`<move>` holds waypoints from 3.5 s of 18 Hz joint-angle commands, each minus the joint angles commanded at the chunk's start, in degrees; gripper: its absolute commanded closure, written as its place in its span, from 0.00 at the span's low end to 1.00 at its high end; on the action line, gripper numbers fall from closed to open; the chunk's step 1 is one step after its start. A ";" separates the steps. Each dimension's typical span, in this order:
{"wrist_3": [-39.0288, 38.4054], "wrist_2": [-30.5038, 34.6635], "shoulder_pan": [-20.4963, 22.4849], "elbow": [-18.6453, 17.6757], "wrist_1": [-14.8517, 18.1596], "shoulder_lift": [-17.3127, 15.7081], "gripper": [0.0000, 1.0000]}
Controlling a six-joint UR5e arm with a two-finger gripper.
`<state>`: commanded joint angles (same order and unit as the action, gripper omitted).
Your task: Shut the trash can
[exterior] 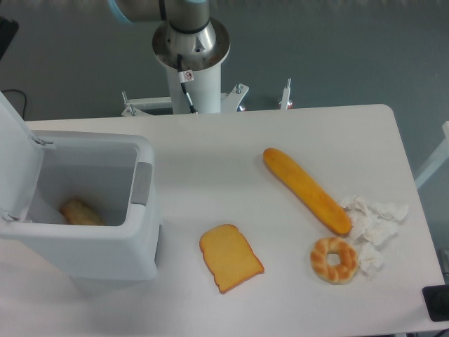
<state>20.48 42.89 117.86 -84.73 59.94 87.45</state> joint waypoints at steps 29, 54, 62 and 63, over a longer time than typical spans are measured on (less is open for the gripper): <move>0.53 0.00 -5.72 -0.53 -0.35 3.78 0.00; 3.51 5.10 2.62 -3.43 -0.79 3.78 0.00; 5.36 7.12 6.23 -4.48 -0.70 4.83 0.00; 5.36 7.12 6.41 -5.00 -0.70 4.83 0.00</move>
<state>25.84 50.01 124.28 -89.73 59.24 92.29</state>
